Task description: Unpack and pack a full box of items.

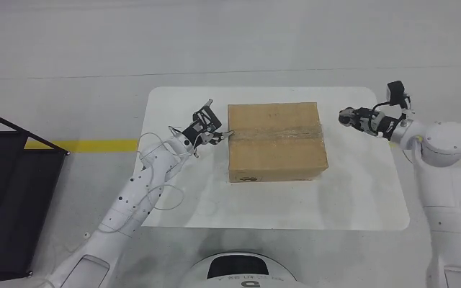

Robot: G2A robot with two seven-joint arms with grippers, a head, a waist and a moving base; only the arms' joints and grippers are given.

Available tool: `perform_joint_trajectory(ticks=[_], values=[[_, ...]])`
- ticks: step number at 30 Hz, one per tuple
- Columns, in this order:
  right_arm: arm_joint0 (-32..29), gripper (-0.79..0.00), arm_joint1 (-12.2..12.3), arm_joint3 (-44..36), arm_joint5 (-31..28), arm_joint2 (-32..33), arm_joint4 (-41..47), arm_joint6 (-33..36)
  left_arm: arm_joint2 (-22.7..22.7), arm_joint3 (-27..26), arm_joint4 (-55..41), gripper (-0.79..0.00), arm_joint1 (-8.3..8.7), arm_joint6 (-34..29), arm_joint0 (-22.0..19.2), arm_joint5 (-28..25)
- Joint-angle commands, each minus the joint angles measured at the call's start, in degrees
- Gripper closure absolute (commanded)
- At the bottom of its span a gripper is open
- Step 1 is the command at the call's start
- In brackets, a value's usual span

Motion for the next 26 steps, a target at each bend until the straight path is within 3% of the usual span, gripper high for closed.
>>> perform_joint_trajectory(ticks=[1, 6, 11, 13, 14, 15, 17, 24, 26], values=[[0.1, 0.0, -0.3, 1.3, -2.9, 0.0, 2.8, -2.7, -2.2, -1.7, -2.2, -0.785, 0.21, 1.9, 1.8, 3.3], [2.4, 0.0, -1.1, 6.7, -9.3, -1.0, 8.6, -6.5, -9.3, -4.9, -5.8, -0.785, 1.26, 6.1, 7.7, 8.0], [7.1, 0.0, -2.3, 16.4, -11.8, -4.8, 11.1, -10.4, -16.1, -4.2, -10.9, -0.785, 2.23, 7.3, 11.9, 7.1], [9.4, -0.363, -3.0, 20.3, -12.6, -7.1, 12.0, -10.6, -16.1, -4.2, -10.9, -0.785, 2.23, 7.3, 11.9, 7.1], [10.5, -0.785, -3.4, 22.2, -12.8, -8.2, 12.9, -10.3, -16.1, -4.2, -10.9, -0.785, 2.23, 7.3, 11.9, 7.1], [10.5, -0.013, -3.4, 22.2, -12.8, -8.2, 12.9, -10.3, -16.1, -4.2, -10.9, -0.785, 2.23, 7.3, 11.9, 7.1], [10.6, -0.088, -3.4, 22.4, -12.8, -8.3, 12.9, -10.4, -16.1, -4.2, -11.0, -0.785, 2.24, 7.3, 11.9, 7.0], [10.5, -0.536, -3.4, 22.2, -12.8, -8.2, 12.9, -10.3, -16.1, -4.2, -10.9, -0.785, 2.23, 7.3, 11.9, 7.1], [10.5, -0.611, -3.4, 22.2, -12.8, -8.2, 12.9, -10.3, -16.1, -4.2, -10.9, -0.784, 2.23, 7.3, 11.9, 7.1]])
